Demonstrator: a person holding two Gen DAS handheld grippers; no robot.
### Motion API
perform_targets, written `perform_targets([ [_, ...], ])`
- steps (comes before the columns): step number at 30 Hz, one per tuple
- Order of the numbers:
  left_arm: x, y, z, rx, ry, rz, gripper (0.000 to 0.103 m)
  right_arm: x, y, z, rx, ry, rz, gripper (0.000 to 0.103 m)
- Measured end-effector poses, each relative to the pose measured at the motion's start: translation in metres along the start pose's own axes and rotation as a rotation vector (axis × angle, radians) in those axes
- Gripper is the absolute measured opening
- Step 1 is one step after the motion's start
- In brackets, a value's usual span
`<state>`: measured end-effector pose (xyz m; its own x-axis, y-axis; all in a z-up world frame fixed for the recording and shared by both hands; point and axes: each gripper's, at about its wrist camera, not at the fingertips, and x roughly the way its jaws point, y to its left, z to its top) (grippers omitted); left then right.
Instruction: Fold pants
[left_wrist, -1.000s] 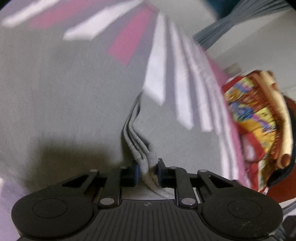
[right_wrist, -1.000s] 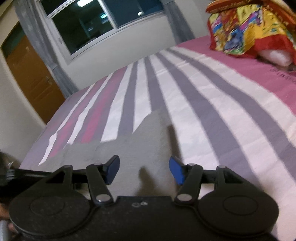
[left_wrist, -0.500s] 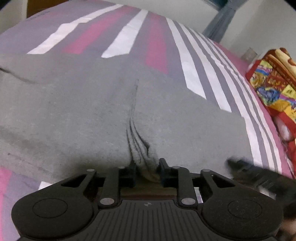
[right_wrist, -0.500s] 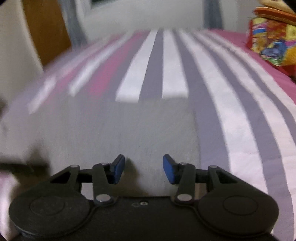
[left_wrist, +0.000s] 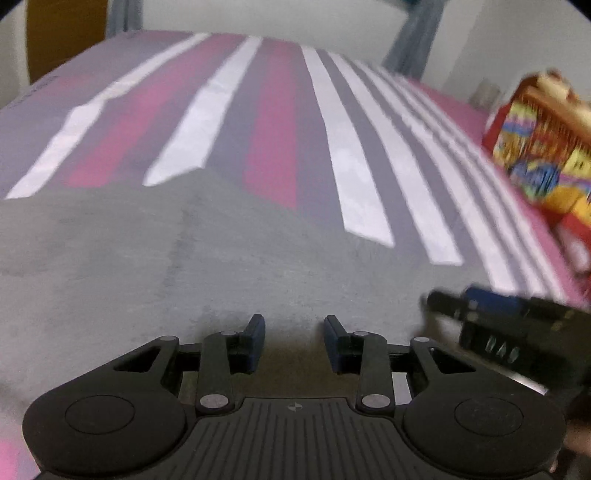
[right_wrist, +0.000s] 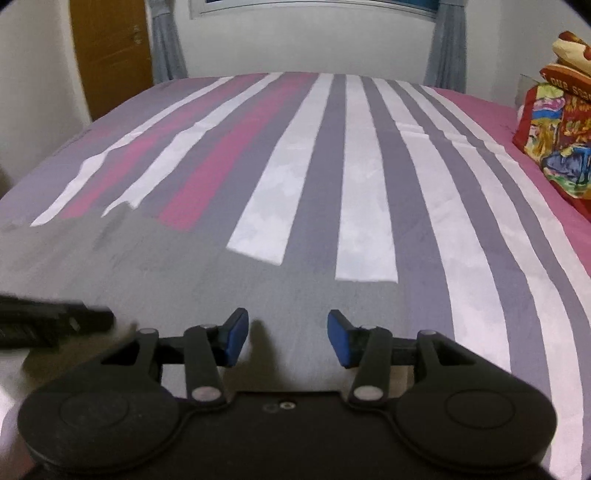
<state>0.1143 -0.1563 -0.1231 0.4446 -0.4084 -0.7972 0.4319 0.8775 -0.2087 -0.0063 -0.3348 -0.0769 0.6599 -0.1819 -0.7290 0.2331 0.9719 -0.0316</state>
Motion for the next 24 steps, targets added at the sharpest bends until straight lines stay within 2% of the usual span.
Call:
perform_targets([
  [3, 0.016, 0.001, -0.008, -0.001, 0.005, 0.002, 0.035, 0.03, -0.003, -0.009, -0.007, 0.074, -0.021, 0.048],
  [8, 0.016, -0.003, -0.014, 0.029, -0.006, 0.008, 0.035, 0.037, -0.003, -0.017, 0.004, 0.055, -0.022, 0.049],
  [12, 0.004, -0.001, -0.029, 0.02, -0.015, 0.005, 0.035, 0.029, 0.0, -0.02, 0.007, 0.059, -0.021, 0.049],
  [17, -0.011, -0.003, -0.054, 0.062, -0.026, 0.011, 0.035, 0.008, 0.012, -0.04, -0.026, 0.041, -0.022, 0.051],
  [24, -0.034, 0.0, -0.071, 0.054, -0.03, -0.006, 0.035, -0.018, 0.025, -0.054, -0.03, 0.054, 0.02, 0.05],
])
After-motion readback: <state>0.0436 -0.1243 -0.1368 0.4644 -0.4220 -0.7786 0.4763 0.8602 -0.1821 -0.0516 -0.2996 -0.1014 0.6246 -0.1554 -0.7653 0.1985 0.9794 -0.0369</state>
